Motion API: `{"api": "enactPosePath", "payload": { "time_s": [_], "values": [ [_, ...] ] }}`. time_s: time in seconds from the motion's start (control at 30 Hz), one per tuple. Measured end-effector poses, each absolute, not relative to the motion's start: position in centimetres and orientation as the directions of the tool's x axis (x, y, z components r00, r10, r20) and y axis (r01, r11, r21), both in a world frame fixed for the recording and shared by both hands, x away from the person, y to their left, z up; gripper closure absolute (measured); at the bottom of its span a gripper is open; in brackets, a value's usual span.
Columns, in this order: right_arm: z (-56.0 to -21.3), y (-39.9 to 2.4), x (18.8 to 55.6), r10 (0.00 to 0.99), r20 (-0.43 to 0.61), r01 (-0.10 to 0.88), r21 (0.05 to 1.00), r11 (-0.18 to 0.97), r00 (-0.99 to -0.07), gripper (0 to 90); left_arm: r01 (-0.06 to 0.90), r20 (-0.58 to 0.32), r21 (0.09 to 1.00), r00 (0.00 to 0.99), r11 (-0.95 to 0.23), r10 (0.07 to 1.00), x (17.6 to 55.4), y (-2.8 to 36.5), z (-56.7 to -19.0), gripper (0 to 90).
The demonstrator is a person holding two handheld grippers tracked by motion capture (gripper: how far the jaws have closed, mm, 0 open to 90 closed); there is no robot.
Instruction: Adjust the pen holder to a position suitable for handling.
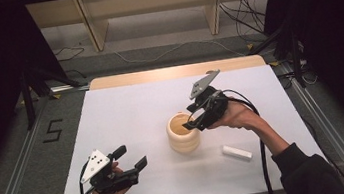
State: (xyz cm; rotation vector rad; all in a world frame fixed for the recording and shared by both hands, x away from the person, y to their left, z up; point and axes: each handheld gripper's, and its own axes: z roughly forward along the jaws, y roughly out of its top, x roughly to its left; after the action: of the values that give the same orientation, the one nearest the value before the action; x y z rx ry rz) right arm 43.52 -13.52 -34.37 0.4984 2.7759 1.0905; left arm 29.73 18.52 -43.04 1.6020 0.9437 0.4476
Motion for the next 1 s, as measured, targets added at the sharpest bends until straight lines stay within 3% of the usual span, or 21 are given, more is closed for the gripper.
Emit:
{"api": "enactPosePath", "payload": {
  "time_s": [0.5,1.0],
  "values": [
    [-34.3,-16.2,41.9,0.424,-0.021,0.281,0.719,0.636,-0.906,28.0,0.33,-0.205,0.944,0.601,-0.006,0.773,29.7,18.5,-43.0,15.6],
    [-36.5,-19.2,39.6,0.496,-0.002,0.328,0.748,0.577,-0.868,24.2,0.332,-0.208,0.943,0.596,-0.001,0.776,29.9,18.5,-42.9,15.6]
  ]
}}
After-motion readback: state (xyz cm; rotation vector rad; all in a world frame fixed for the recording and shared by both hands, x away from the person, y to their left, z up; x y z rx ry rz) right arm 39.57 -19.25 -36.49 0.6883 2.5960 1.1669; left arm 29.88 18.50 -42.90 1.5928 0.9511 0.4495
